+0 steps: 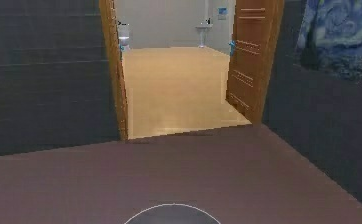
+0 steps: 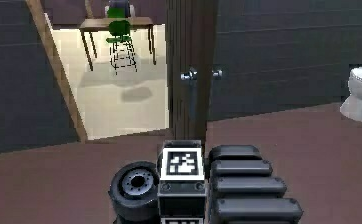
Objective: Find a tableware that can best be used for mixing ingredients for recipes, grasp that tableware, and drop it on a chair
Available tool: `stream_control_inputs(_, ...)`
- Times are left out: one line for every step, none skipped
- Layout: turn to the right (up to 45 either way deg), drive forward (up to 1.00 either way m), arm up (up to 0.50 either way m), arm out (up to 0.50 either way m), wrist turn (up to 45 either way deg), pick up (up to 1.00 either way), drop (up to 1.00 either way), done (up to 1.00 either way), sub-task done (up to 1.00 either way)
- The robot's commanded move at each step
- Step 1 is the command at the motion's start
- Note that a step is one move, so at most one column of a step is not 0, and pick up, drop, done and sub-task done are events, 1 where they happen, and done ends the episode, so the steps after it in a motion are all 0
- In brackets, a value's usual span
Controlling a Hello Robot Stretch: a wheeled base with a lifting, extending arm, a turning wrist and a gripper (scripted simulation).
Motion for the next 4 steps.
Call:
stream_control_inputs(0.0, 1.0, 0.0, 0.0, 0.0, 0.0, 0.0, 0.0, 0.0)
stream_control_inputs(0.0, 1.0, 0.0, 0.0, 0.0, 0.0, 0.0, 0.0, 0.0)
stream_control_inputs(-12.0, 0.0, 0.0, 0.0, 0.0, 0.0, 0.0, 0.0, 0.0)
stream_control_inputs(0.0, 1.0, 0.0, 0.0, 0.0, 0.0, 0.0, 0.0, 0.0)
